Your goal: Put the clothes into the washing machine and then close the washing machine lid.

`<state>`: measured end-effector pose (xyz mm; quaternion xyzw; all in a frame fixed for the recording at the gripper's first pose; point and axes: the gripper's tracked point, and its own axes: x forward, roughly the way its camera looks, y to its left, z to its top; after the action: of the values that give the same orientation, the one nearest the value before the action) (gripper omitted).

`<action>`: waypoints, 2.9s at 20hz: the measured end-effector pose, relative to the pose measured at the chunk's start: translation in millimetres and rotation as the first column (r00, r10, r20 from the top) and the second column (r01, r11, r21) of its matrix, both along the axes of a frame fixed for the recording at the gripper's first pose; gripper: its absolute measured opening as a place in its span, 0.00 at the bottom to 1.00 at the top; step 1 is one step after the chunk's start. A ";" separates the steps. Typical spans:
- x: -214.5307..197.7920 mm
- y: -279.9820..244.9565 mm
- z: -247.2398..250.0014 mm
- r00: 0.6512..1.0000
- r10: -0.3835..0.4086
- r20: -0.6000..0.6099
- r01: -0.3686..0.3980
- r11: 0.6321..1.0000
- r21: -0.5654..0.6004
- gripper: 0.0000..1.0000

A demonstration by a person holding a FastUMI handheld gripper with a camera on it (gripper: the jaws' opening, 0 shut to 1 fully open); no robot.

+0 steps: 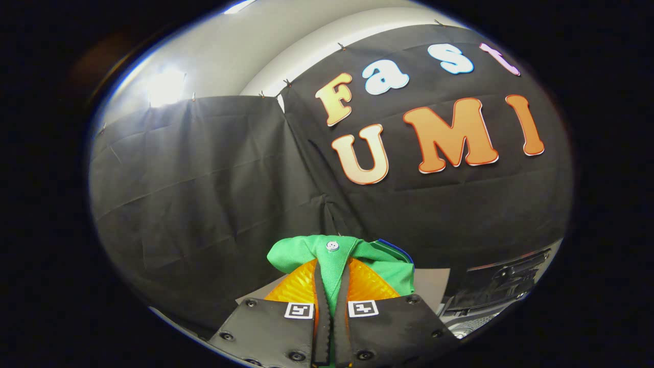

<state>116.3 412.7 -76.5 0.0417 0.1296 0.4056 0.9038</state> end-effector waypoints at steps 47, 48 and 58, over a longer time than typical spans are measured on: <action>129.1 -342.1 -269.4 0.896 -0.329 -0.299 0.237 0.923 -0.304 0.11; 127.4 -339.2 -282.8 0.890 -0.332 -0.313 0.229 0.919 -0.322 0.11; 129.2 -351.6 -399.6 0.813 -0.376 -0.445 0.142 0.869 -0.474 0.11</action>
<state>245.5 61.1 -476.2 -0.0269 0.4477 0.2111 0.8685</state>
